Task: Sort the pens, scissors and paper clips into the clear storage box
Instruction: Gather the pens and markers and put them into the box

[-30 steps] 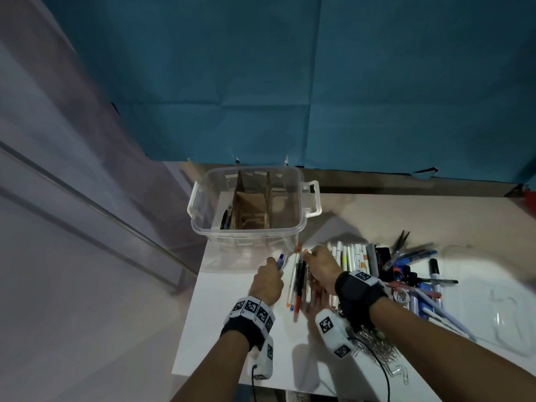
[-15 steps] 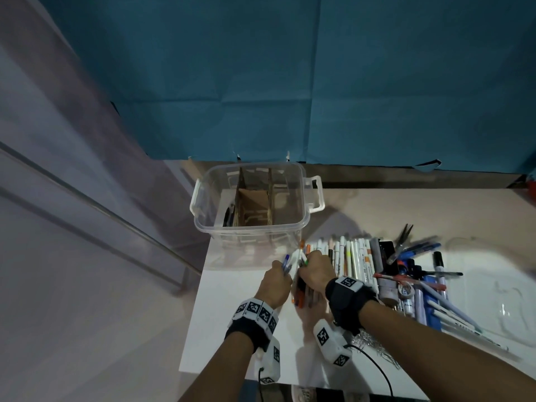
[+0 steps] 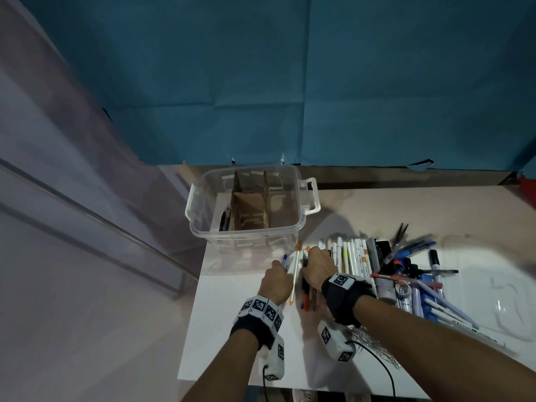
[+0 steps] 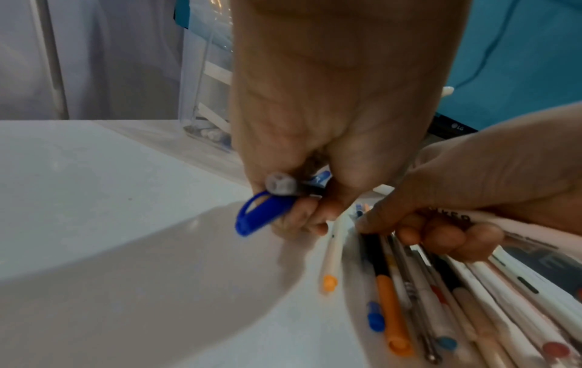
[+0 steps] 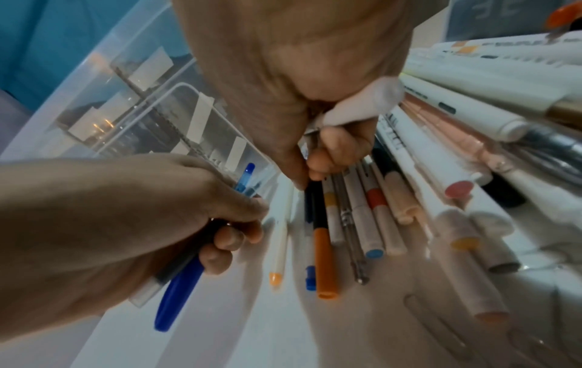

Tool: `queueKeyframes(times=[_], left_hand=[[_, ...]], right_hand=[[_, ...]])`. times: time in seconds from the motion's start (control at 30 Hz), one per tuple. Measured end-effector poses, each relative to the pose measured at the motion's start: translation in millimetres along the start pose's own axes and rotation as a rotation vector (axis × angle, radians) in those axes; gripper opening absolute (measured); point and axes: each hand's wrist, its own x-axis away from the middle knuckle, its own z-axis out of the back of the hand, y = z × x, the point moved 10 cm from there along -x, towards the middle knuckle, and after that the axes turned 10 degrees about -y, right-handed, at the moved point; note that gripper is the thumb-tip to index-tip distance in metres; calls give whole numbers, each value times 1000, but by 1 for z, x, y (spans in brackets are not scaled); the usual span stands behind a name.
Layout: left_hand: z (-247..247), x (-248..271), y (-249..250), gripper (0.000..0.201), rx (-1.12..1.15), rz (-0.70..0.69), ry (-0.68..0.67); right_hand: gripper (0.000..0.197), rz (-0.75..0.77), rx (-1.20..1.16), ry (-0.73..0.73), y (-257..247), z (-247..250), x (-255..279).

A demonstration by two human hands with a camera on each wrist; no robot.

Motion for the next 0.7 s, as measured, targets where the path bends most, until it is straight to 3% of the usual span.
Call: queueKeyframes(times=[0.27,0.5,0.7], left_hand=[[-7,-1,6,29,-160,-4,114],[-7,-1,8,27,-147,16,69],[-3,6,5,6,46,-53,-48]], right_hand=[[20,122,186,3,-22,-5,8],[8,41,31,-68,-9,-5,5],[19,-44,-137,-104,8,1,6]])
